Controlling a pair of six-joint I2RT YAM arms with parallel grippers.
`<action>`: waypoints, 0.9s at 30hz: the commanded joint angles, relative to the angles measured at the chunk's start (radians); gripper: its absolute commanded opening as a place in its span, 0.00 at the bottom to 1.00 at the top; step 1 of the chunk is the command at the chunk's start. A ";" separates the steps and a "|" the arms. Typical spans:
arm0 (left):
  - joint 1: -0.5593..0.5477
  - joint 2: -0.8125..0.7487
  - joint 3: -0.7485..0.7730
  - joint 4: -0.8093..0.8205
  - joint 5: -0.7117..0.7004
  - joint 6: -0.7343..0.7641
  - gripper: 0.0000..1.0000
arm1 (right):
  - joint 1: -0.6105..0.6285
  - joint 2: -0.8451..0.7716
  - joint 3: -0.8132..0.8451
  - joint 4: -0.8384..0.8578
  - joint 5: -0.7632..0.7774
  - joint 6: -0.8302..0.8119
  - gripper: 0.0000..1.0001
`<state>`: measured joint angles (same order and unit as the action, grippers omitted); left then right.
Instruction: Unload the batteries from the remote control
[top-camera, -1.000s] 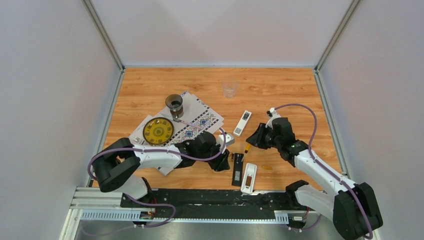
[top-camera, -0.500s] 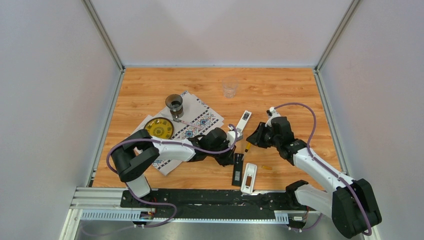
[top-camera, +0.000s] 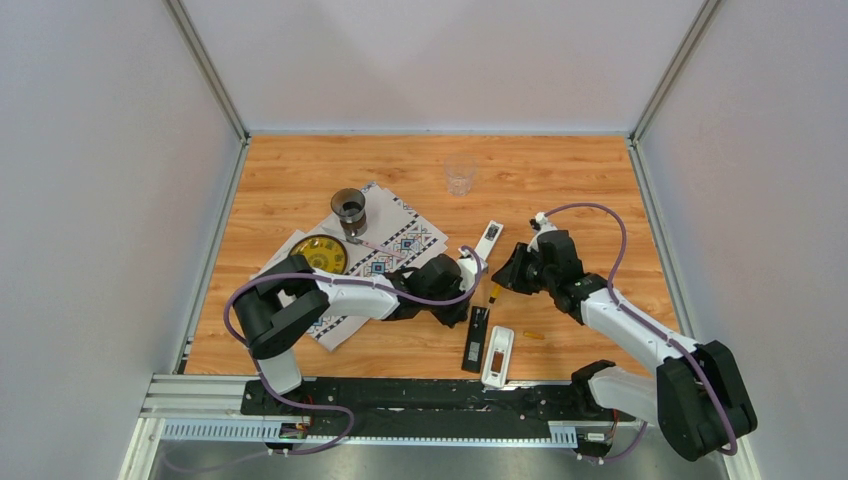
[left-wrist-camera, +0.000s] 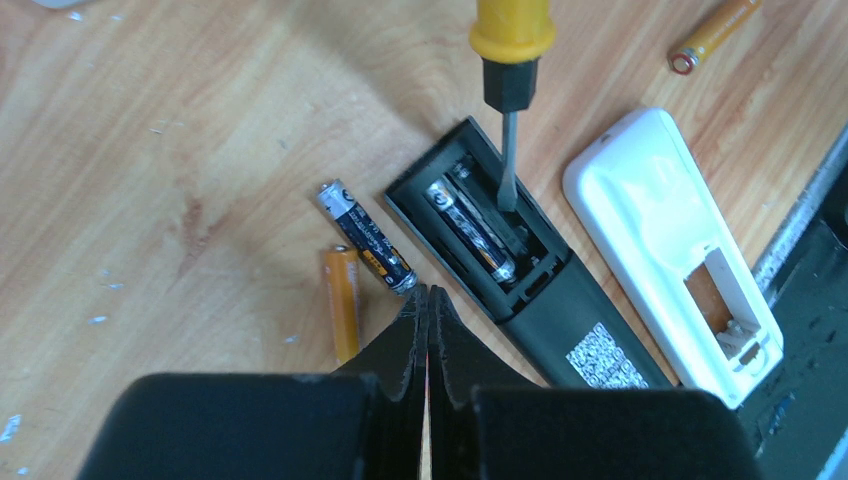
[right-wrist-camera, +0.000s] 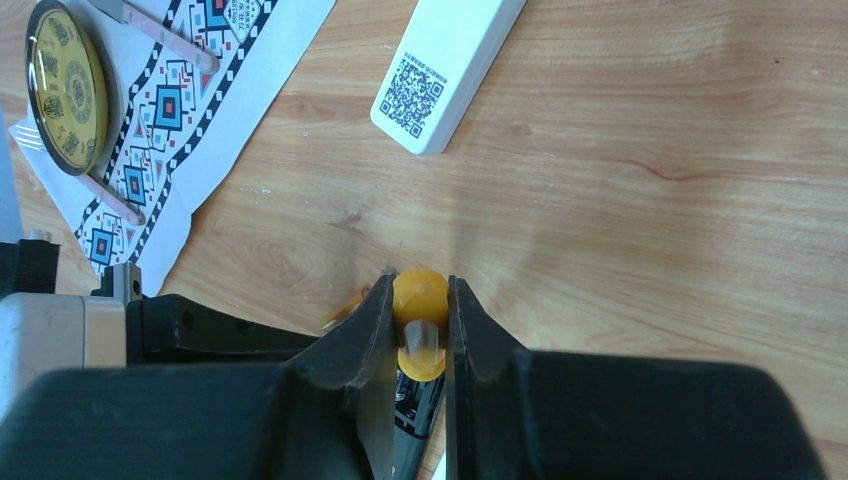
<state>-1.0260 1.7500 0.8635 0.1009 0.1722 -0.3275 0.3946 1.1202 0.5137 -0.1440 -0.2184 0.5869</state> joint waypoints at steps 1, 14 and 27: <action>0.010 0.031 0.017 -0.049 -0.111 0.021 0.00 | -0.003 0.009 0.040 0.064 -0.001 0.001 0.00; 0.015 0.019 -0.017 0.002 -0.008 -0.011 0.00 | -0.005 0.029 0.020 0.110 -0.021 0.044 0.00; -0.017 -0.038 -0.096 0.034 -0.020 -0.068 0.00 | 0.009 0.090 0.042 0.104 -0.015 0.031 0.00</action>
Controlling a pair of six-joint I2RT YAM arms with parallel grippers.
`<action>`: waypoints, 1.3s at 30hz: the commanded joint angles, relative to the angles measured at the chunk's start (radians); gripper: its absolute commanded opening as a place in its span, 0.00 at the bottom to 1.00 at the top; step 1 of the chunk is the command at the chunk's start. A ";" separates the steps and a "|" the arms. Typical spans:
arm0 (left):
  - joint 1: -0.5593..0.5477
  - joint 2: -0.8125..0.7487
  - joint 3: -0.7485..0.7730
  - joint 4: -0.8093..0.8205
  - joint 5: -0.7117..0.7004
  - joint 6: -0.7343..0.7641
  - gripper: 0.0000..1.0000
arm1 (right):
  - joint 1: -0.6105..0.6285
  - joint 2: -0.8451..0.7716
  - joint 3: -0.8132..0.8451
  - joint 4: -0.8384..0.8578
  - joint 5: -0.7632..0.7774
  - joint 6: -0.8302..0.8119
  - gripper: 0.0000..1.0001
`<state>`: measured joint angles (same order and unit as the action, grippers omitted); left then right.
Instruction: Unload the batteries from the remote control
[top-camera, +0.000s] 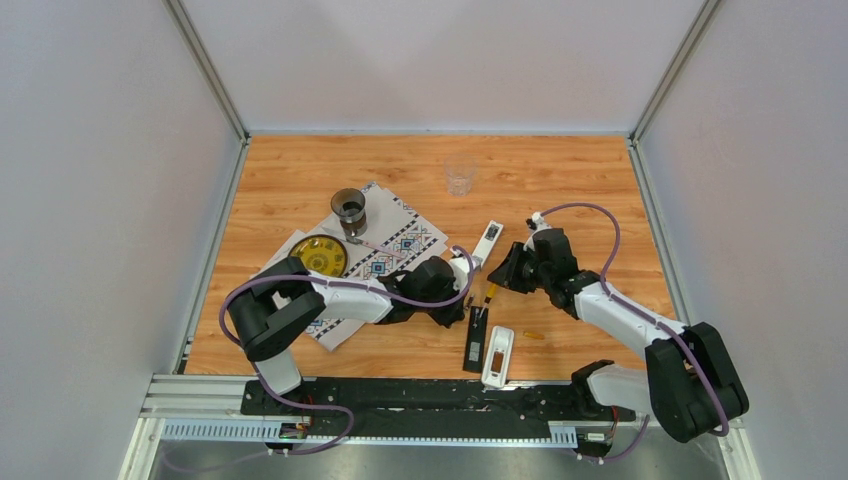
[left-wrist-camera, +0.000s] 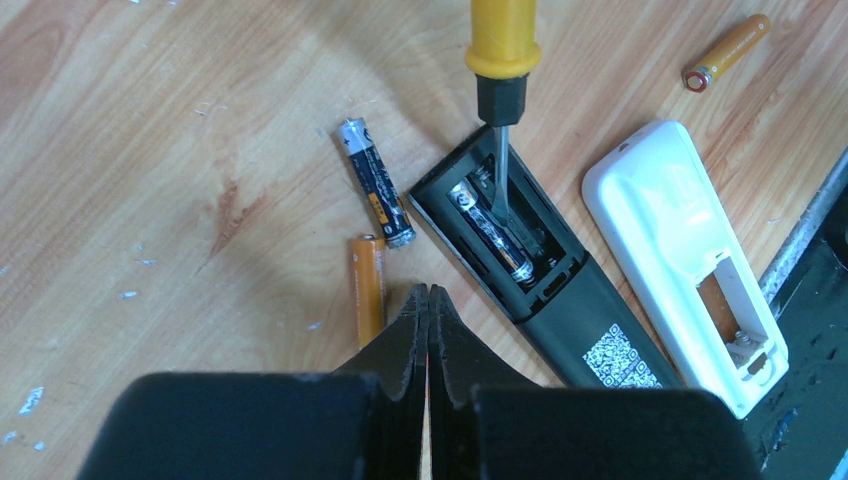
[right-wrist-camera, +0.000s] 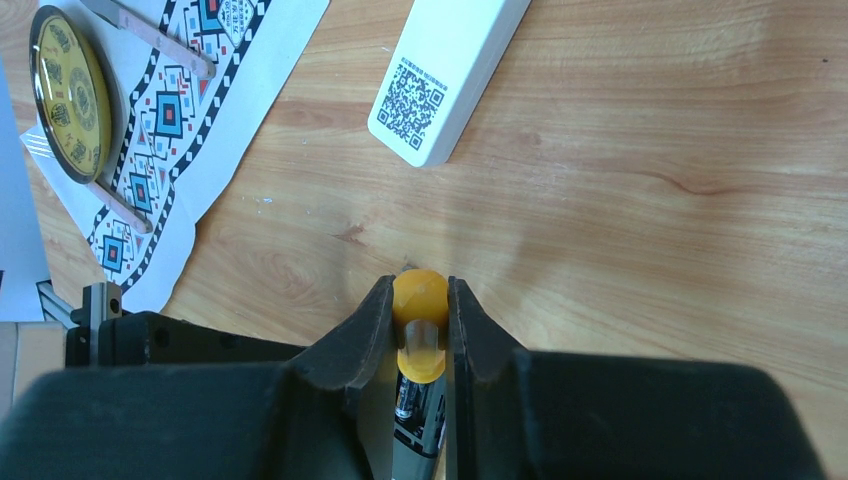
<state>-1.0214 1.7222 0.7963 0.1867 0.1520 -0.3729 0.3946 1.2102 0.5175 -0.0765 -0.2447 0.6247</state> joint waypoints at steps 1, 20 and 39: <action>-0.025 -0.009 -0.028 -0.050 0.000 -0.024 0.00 | 0.010 0.002 0.036 0.040 0.012 -0.005 0.00; -0.045 0.051 -0.006 -0.046 -0.046 -0.066 0.00 | 0.018 0.124 -0.054 0.308 -0.136 0.150 0.00; -0.017 0.034 -0.057 0.003 -0.034 -0.066 0.00 | 0.018 0.123 -0.100 0.468 -0.185 0.247 0.00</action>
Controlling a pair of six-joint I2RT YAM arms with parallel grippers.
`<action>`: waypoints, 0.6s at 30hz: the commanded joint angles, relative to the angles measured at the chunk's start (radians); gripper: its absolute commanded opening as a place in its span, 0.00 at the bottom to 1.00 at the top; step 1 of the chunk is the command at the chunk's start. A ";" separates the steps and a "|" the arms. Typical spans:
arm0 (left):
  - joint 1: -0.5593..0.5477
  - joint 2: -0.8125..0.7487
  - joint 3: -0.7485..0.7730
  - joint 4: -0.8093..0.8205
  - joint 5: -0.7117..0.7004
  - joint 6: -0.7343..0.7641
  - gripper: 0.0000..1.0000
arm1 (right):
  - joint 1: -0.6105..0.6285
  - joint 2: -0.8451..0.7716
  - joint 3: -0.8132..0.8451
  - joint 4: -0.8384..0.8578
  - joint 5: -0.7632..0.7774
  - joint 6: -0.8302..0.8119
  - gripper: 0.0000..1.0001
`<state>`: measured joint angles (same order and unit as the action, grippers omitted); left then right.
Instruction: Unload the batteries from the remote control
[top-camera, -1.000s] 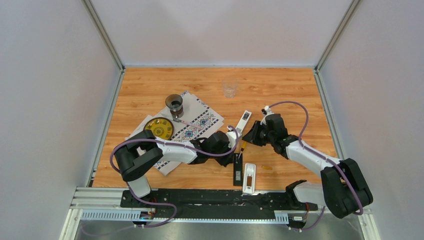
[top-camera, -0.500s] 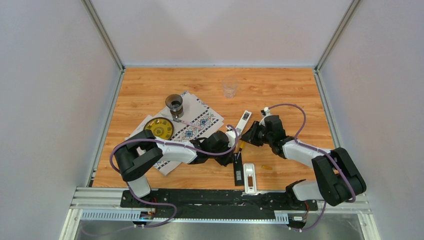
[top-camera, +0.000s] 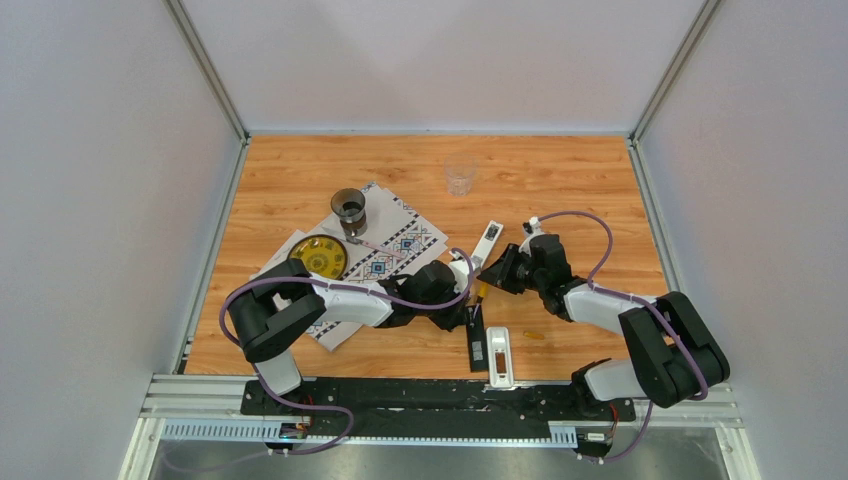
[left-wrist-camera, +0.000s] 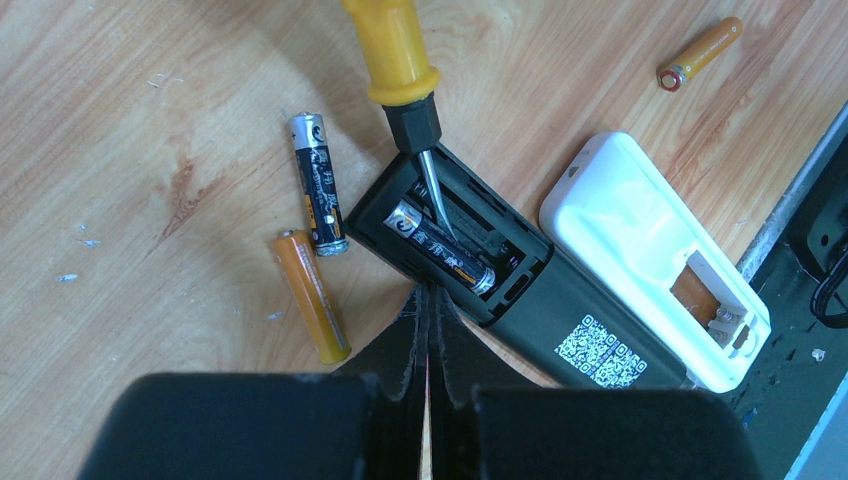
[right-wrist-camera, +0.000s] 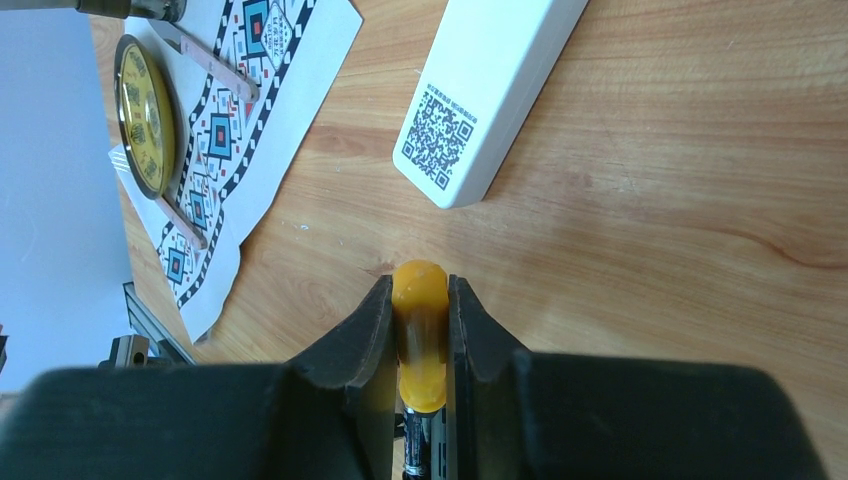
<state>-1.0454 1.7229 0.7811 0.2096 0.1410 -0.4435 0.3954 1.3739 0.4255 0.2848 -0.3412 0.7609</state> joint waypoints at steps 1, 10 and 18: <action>0.010 0.032 -0.045 -0.018 -0.021 0.005 0.00 | 0.019 -0.048 -0.010 0.102 -0.084 0.106 0.00; 0.030 0.020 -0.066 0.014 0.025 0.011 0.00 | 0.016 -0.114 -0.021 0.122 -0.085 0.042 0.00; 0.031 -0.031 -0.075 -0.019 0.009 0.029 0.00 | 0.019 -0.113 -0.002 0.048 -0.045 -0.005 0.00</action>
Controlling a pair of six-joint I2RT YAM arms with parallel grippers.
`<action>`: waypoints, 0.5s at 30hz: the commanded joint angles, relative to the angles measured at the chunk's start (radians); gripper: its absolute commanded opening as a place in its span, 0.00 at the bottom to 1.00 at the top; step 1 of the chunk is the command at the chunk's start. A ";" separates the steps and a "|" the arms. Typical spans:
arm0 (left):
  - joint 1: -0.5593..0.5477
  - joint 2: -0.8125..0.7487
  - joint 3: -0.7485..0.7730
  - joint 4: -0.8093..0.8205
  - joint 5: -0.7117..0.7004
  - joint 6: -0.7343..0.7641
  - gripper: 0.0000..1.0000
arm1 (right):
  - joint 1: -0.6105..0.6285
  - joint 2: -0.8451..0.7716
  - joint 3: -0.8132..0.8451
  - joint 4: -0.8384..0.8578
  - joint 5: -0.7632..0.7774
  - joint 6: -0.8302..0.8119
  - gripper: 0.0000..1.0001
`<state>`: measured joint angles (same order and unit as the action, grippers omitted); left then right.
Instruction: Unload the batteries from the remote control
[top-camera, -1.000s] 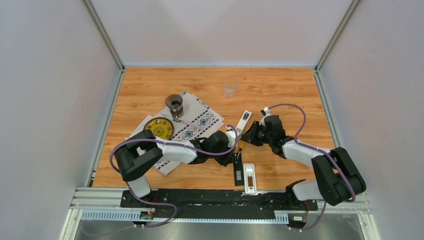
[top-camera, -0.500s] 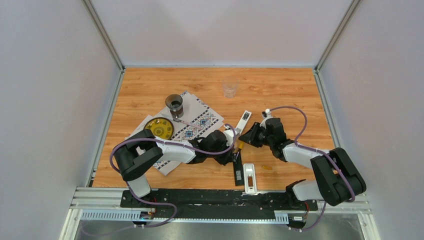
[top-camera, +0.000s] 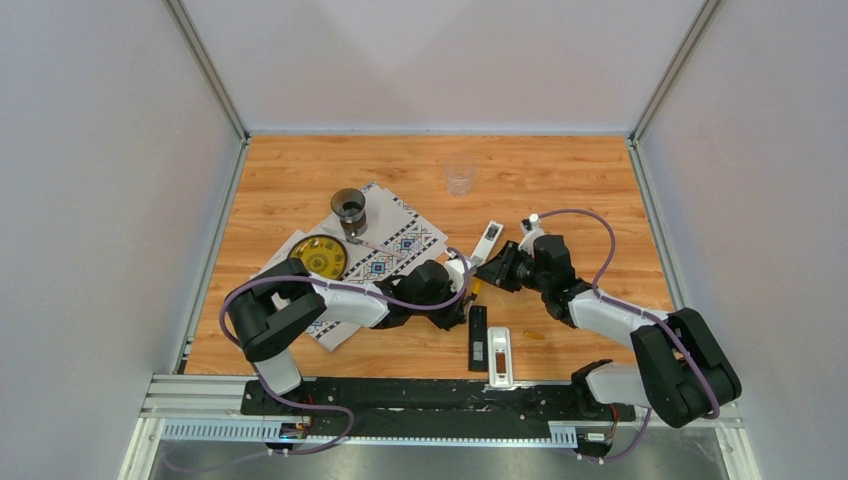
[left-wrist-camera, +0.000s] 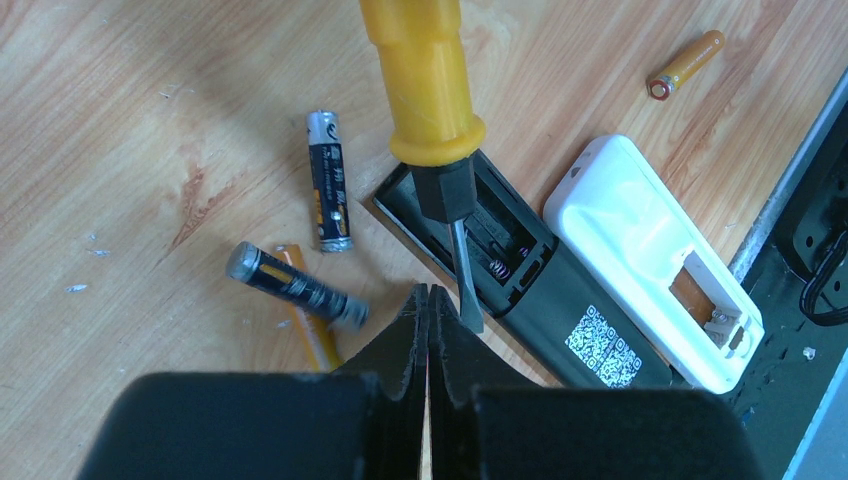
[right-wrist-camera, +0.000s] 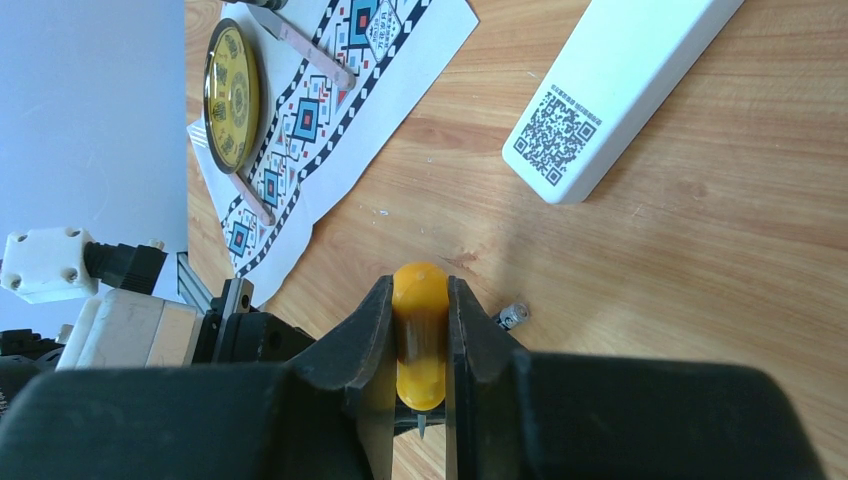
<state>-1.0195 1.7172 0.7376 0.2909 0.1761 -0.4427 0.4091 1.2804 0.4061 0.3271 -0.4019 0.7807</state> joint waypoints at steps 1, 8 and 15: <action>0.006 -0.031 -0.032 -0.105 -0.027 0.033 0.00 | 0.004 -0.019 0.020 -0.002 0.015 -0.024 0.00; 0.006 -0.138 -0.037 -0.145 -0.040 0.056 0.00 | 0.004 -0.068 0.042 -0.051 0.023 -0.034 0.00; 0.007 -0.338 -0.102 -0.104 -0.044 0.059 0.24 | 0.004 -0.202 0.080 -0.151 0.051 -0.069 0.00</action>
<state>-1.0176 1.5108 0.6609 0.1558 0.1459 -0.4023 0.4091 1.1564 0.4213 0.2165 -0.3832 0.7528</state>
